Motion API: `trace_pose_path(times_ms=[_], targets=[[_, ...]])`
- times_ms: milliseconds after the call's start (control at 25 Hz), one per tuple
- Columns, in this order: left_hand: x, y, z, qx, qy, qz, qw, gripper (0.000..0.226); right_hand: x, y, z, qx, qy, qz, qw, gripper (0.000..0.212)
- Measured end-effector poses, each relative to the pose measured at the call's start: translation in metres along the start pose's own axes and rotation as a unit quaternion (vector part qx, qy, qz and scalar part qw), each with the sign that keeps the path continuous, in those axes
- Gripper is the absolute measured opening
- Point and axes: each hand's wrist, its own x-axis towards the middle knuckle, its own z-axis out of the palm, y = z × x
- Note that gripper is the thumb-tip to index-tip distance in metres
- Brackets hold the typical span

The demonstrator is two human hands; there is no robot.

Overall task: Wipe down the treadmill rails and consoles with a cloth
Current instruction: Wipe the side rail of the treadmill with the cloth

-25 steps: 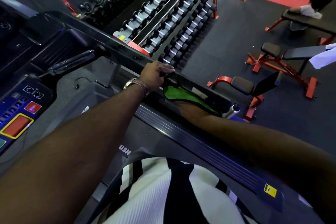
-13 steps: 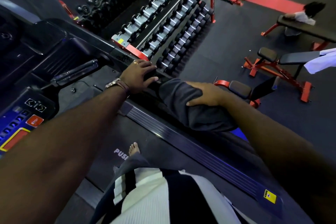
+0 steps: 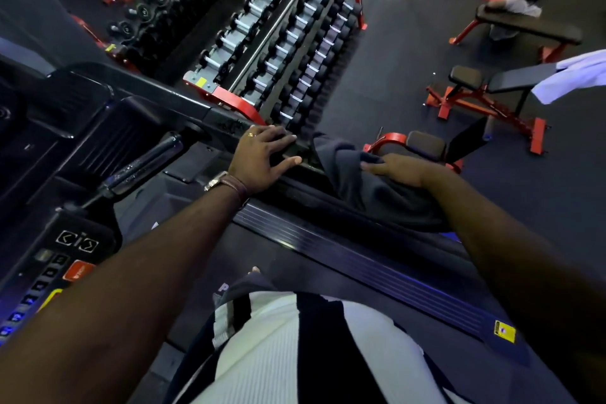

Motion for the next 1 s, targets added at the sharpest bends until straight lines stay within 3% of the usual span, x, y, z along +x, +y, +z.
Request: trace_pose_path(times_ms=[80, 200, 320, 440, 560, 680, 800, 880, 1000], targets=[[-0.001, -0.002, 0.001, -0.011, 0.018, 0.004, 1.000, 0.046, 0.004, -0.004, 0.001, 0.001, 0.018, 0.019, 1.000, 0.041], [-0.001, -0.003, 0.003, -0.020, 0.039, 0.017, 0.999, 0.044, 0.009, -0.055, -0.002, -0.008, -0.046, -0.002, 0.999, 0.038], [-0.002, -0.009, 0.006, -0.018, 0.049, 0.030, 0.998, 0.043, 0.000, -0.063, 0.016, -0.018, 0.058, -0.046, 0.997, 0.053], [-0.002, -0.007, 0.007, -0.029, 0.022, 0.009, 0.999, 0.046, -0.016, -0.029, 0.031, -0.069, 0.151, 0.048, 0.985, 0.072], [0.004, -0.017, -0.002, -0.001, -0.026, 0.008, 1.000, 0.050, 0.001, -0.044, 0.022, -0.034, 0.106, 0.097, 0.989, 0.064], [0.012, -0.045, -0.016, 0.031, -0.047, 0.000, 0.998, 0.051, 0.010, -0.075, 0.039, -0.054, 0.148, -0.070, 0.985, 0.051], [0.009, -0.055, -0.015, -0.004, -0.041, -0.016, 0.999, 0.047, -0.019, -0.050, 0.066, -0.205, 0.265, -0.189, 0.923, 0.055], [0.008, -0.049, -0.011, -0.016, -0.021, -0.023, 0.999, 0.042, -0.020, -0.039, 0.082, -0.274, 0.337, -0.129, 0.891, 0.059], [0.007, -0.045, -0.012, -0.023, -0.010, -0.036, 0.999, 0.038, -0.005, -0.080, 0.101, -0.234, 0.360, 0.030, 0.902, 0.068]])
